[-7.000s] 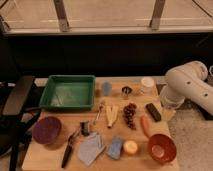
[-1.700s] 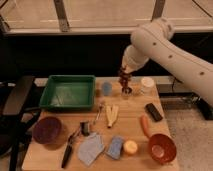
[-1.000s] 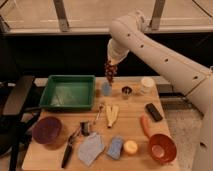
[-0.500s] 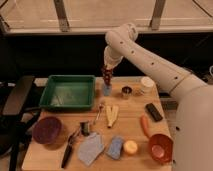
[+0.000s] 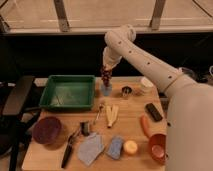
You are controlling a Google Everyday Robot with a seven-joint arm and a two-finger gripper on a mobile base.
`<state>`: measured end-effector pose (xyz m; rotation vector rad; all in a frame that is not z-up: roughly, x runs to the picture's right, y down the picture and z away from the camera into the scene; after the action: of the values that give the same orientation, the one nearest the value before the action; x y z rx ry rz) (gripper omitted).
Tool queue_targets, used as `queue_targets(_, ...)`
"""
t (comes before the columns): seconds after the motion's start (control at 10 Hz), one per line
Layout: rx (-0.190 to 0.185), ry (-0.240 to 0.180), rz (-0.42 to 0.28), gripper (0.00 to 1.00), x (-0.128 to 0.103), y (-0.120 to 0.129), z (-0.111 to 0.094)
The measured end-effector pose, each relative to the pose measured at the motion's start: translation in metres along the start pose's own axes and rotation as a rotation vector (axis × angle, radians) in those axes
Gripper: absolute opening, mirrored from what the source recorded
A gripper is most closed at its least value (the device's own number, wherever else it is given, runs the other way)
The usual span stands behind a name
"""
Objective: Place grapes in plastic cup
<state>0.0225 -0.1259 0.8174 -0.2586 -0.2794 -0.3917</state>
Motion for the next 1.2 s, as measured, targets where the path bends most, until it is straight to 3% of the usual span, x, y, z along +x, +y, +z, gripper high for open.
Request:
queue_targets(0.7,-0.022,-0.042,0.013,0.00,0.004,0.009,0.020)
queue_targets(1.1,-0.023,-0.092,0.009,0.00,0.002,0.022,0.030)
queue_targets(1.2,-0.022,-0.112,0.011,0.07,0.000,0.027,0.033)
